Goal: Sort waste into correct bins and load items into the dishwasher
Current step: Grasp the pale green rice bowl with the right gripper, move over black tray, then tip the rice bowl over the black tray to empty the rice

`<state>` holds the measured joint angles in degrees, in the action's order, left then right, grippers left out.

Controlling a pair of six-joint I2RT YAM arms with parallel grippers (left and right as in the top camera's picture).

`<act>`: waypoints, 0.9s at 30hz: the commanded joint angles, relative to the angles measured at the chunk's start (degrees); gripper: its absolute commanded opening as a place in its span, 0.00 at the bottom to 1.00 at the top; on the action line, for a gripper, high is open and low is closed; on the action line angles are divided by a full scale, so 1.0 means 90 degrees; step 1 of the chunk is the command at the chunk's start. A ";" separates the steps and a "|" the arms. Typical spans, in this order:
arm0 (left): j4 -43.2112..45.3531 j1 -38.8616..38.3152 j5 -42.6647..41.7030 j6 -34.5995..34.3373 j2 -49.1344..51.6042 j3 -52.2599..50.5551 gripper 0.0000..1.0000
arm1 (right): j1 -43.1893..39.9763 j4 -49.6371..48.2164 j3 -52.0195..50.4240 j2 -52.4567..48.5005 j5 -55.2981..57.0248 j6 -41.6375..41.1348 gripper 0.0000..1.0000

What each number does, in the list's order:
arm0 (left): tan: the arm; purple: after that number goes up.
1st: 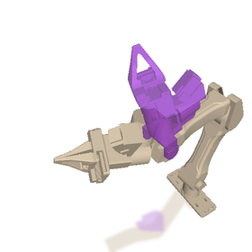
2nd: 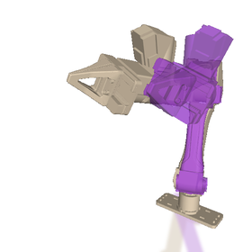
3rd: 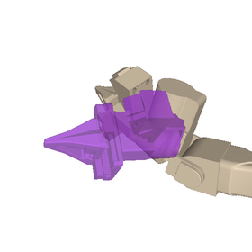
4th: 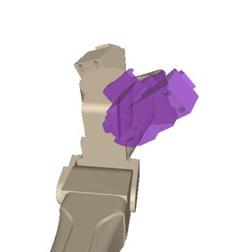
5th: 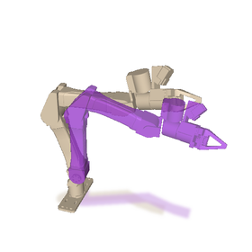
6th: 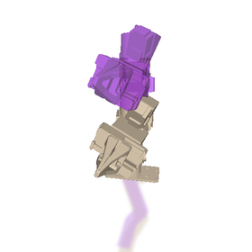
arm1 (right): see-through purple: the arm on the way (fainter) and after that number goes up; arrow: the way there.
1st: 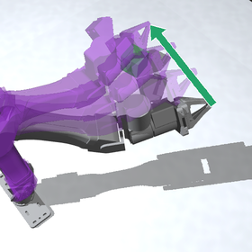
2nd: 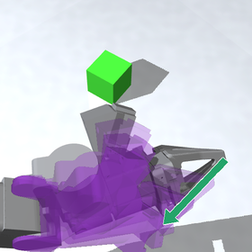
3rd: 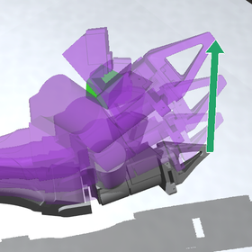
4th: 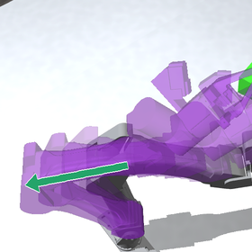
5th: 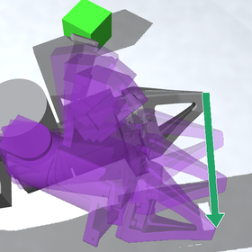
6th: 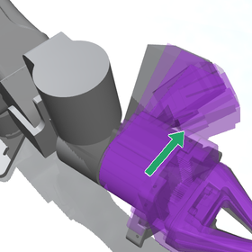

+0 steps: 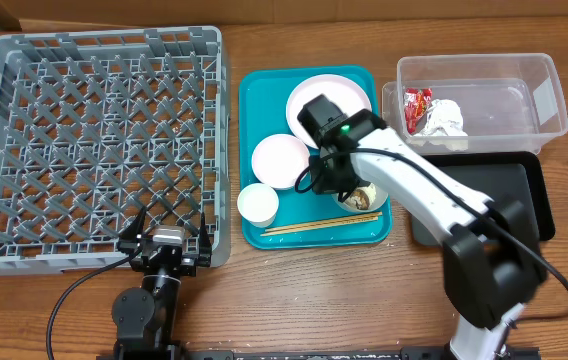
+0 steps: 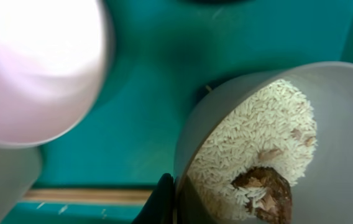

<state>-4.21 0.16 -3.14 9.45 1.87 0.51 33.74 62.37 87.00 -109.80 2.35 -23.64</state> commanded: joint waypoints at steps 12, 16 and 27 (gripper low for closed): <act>-0.0002 0.0039 0.0041 0.0092 -0.0083 -0.0027 1.00 | -0.2822 0.0124 -0.1253 0.3002 -0.2467 0.1163 0.04; -0.0002 0.0039 0.0041 0.0092 -0.0083 -0.0027 1.00 | -0.4243 -0.0770 -0.2443 0.3198 -0.4058 0.2013 0.04; -0.0002 0.0039 0.0041 0.0092 -0.0083 -0.0027 1.00 | -0.6931 -0.3126 -0.4558 0.3186 -0.7779 0.2637 0.06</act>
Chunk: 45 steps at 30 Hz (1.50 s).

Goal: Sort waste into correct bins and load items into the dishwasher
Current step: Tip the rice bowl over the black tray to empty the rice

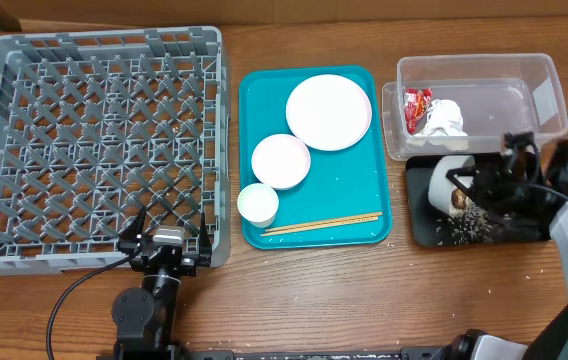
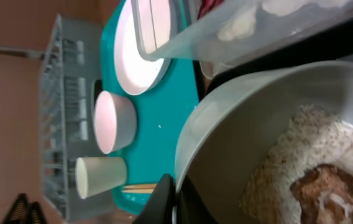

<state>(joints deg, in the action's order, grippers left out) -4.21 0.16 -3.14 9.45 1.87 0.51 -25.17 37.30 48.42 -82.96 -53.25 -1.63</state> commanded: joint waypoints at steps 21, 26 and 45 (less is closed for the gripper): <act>-0.0005 0.0039 0.0041 0.0092 -0.0056 -0.0027 1.00 | -0.0882 -0.1003 -0.0554 0.0194 -0.2127 -0.0493 0.36; -0.0005 0.0039 0.0041 0.0092 -0.0053 -0.0027 1.00 | 0.0894 -0.1066 0.0087 0.0228 0.0442 -0.1506 0.44; -0.0005 0.0039 0.0041 0.0092 -0.0053 -0.0027 1.00 | 0.4670 -0.0588 0.1222 -0.0345 0.6900 -0.3130 0.49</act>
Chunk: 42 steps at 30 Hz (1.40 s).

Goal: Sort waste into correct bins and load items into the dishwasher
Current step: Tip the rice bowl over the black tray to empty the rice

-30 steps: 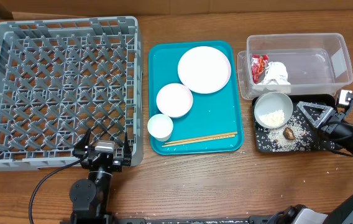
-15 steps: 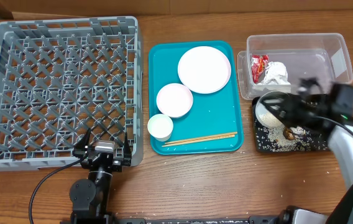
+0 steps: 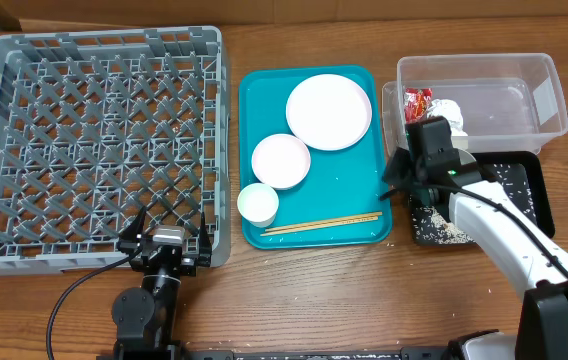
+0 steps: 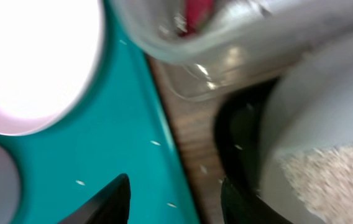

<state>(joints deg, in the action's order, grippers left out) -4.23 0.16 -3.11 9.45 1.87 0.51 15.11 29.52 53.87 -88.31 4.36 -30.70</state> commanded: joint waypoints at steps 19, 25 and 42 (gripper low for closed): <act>-0.0002 0.0039 0.0041 0.0092 -0.0053 -0.0027 1.00 | 0.0206 0.0848 0.0704 -0.1231 0.1974 -0.0342 0.29; 0.0000 0.0039 0.0039 0.0092 -0.0053 -0.0027 1.00 | 0.0206 0.0809 0.0704 -0.1338 0.2013 -0.0503 0.12; -0.0002 0.0039 0.0041 0.0092 -0.0053 -0.0027 1.00 | 0.0206 0.1241 0.0894 -0.1008 0.2016 -0.0498 0.04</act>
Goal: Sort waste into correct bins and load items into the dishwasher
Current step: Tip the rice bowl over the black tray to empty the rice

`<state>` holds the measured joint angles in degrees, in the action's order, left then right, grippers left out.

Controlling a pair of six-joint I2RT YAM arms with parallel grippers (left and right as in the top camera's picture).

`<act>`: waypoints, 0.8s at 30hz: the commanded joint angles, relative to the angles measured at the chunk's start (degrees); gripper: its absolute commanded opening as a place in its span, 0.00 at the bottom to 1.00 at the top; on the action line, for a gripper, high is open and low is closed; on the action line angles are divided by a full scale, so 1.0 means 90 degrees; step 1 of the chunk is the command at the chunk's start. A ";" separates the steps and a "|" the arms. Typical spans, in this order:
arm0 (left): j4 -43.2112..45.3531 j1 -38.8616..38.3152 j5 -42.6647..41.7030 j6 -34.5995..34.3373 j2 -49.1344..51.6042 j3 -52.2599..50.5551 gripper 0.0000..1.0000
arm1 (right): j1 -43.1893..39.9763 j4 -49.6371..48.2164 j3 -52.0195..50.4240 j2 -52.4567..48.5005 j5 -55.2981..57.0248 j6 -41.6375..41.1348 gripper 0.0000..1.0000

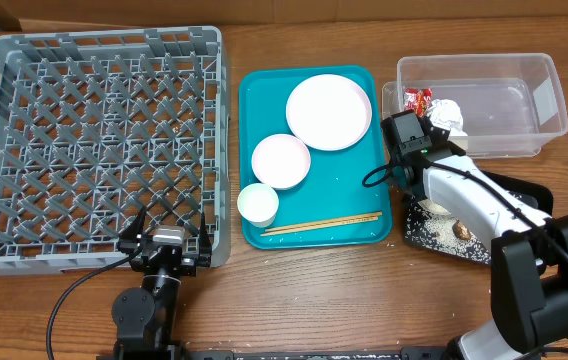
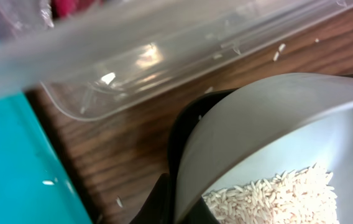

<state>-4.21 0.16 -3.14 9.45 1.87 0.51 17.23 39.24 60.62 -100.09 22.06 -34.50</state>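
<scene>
My right gripper [image 2: 178, 208] is shut on the rim of a grey bowl [image 2: 276, 137], with one finger inside and one outside. Some white rice [image 2: 282, 190] is left in the bowl. The bowl sits over the left end of the black tray [image 1: 509, 250], where spilled rice and a brown food lump [image 1: 457, 230] lie. In the overhead view my right arm hides the bowl. The clear bin [image 1: 484, 95] with wrappers stands just behind. My left gripper [image 1: 171, 228] is parked open at the table's front edge.
The teal tray [image 1: 314, 180] holds a white plate [image 1: 328, 111], a small white bowl [image 1: 280, 160], a paper cup [image 1: 258, 204] and chopsticks [image 1: 322, 224]. The grey dish rack [image 1: 94, 140] fills the left side. Rice grains dot the wood between tray and bin.
My right gripper was open beside the bowl at the black tray's left edge; now it is shut on the bowl's rim. The black tray sits more askew, with a brown lump showing on it.
First my right gripper held the rice bowl on the teal tray. Then it held the bowl tipped over the black tray, rice spilling out. Later it was open next to the bowl there. Now it grips the rim again with less rice inside.
</scene>
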 commanded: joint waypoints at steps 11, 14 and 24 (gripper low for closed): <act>-0.0005 0.0039 0.0044 0.0092 -0.0053 -0.0027 1.00 | -0.0029 0.0398 0.0153 0.0695 0.0046 0.0000 0.06; -0.0005 0.0039 0.0044 0.0092 -0.0053 -0.0027 1.00 | -0.0029 0.0398 0.0153 0.0695 0.0046 0.0000 0.13; -0.0005 0.0039 0.0044 0.0092 -0.0053 -0.0027 1.00 | -0.0029 0.0333 0.0153 0.0692 0.0046 -0.0005 0.04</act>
<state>-4.21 0.16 -3.14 9.45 1.87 0.51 17.23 42.87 60.69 -95.61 21.85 -34.50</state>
